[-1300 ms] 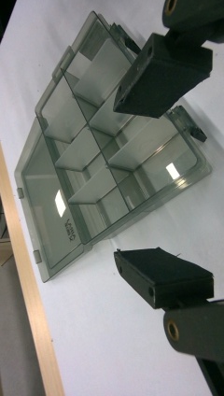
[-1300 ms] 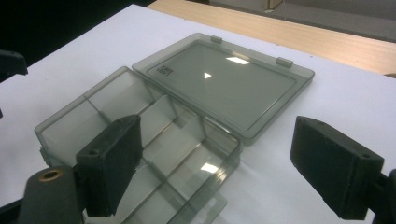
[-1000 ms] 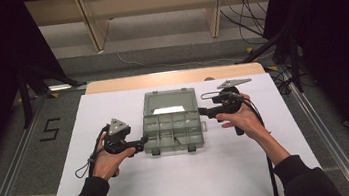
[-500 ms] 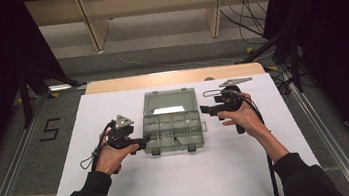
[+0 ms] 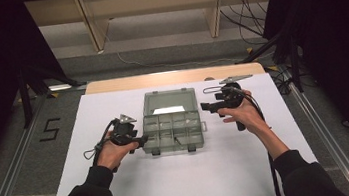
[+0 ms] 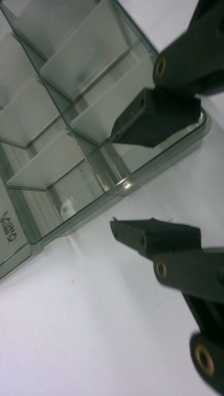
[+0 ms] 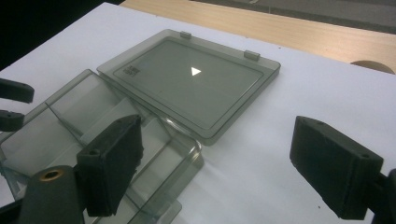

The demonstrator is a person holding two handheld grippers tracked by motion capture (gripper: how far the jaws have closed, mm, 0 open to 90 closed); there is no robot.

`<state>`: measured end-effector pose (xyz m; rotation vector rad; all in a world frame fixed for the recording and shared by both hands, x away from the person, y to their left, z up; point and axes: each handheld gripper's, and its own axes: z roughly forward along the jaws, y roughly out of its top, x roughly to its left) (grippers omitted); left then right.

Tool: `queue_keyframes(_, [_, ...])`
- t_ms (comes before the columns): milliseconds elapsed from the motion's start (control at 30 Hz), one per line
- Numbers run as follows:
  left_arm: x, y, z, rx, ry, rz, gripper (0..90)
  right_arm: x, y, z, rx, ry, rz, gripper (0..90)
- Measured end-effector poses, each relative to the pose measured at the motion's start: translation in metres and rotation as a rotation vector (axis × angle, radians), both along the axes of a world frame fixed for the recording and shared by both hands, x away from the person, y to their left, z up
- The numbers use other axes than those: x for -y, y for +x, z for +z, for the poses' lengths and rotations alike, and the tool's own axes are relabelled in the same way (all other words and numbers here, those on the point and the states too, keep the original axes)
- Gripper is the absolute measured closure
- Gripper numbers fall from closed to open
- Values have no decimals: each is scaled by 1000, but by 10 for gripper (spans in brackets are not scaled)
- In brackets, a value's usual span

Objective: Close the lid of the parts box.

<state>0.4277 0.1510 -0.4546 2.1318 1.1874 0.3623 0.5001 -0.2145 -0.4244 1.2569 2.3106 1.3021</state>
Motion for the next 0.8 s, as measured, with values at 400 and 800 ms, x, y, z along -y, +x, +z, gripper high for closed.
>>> queue_keyframes(400, [7,0,-5,-26,3,6,706,-13,12,-4,-65,-7,3,188])
queue_keyframes(800, [9,0,-5,-45,-22,46,719,-33,41,-14,-178,-9,-28,194])
